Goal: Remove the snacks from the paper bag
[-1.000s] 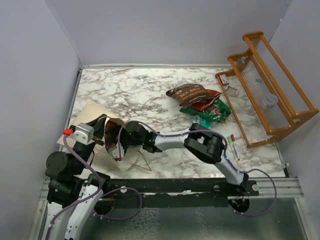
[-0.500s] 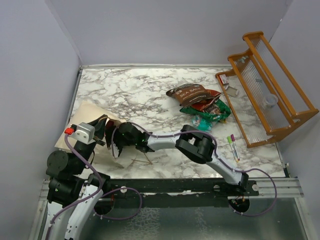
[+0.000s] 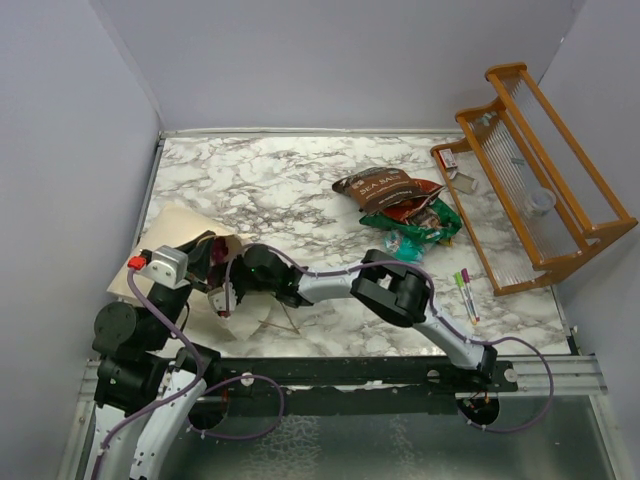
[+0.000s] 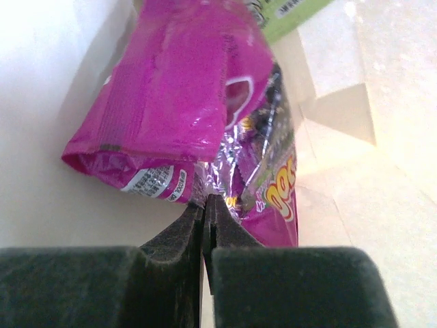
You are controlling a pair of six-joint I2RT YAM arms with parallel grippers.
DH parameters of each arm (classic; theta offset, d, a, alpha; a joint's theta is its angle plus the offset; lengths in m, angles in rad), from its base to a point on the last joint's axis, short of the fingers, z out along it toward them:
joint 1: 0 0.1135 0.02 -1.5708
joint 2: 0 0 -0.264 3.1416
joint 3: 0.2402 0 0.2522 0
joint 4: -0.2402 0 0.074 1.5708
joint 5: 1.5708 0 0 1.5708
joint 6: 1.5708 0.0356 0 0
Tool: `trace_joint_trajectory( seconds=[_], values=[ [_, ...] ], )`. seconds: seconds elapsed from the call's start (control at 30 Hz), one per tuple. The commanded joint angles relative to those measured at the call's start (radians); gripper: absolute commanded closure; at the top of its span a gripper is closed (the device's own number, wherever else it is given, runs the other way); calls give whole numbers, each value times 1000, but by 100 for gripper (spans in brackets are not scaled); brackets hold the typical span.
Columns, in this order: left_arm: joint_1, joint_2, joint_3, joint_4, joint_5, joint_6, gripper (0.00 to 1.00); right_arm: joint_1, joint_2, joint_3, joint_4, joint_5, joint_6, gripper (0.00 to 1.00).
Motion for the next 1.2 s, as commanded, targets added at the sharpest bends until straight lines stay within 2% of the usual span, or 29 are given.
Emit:
trace_joint_trajectory(
  seconds=[0.0, 0.27, 0.43, 0.6, 0.8, 0.9, 1.07, 1.17],
  values=[
    [-3, -18, -16, 58, -10, -49, 100, -42, -144, -72, 138, 94, 97, 99],
    [-4, -32, -95, 82, -80, -94, 100, -68, -304, -265, 183, 183, 154, 99],
    [-4, -46, -123, 66, -152, -120, 100, -67, -388, -354, 195, 139, 283, 99],
    [-4, -61, -140, 64, -249, -154, 100, -59, -433, -410, 220, 23, 375, 99],
    [-4, -52, -132, 64, -260, -159, 100, -41, -442, -432, 217, -24, 364, 99],
    [-3, -64, -130, 55, -269, -147, 100, -33, -442, -436, 137, -63, 296, 99],
    [-4, -104, -158, 54, -338, -104, 100, 21, -424, -408, -2, 74, 201, 99],
    [-4, -141, -200, 74, -406, -130, 100, 60, -422, -393, -32, 157, 232, 99]
  ],
)
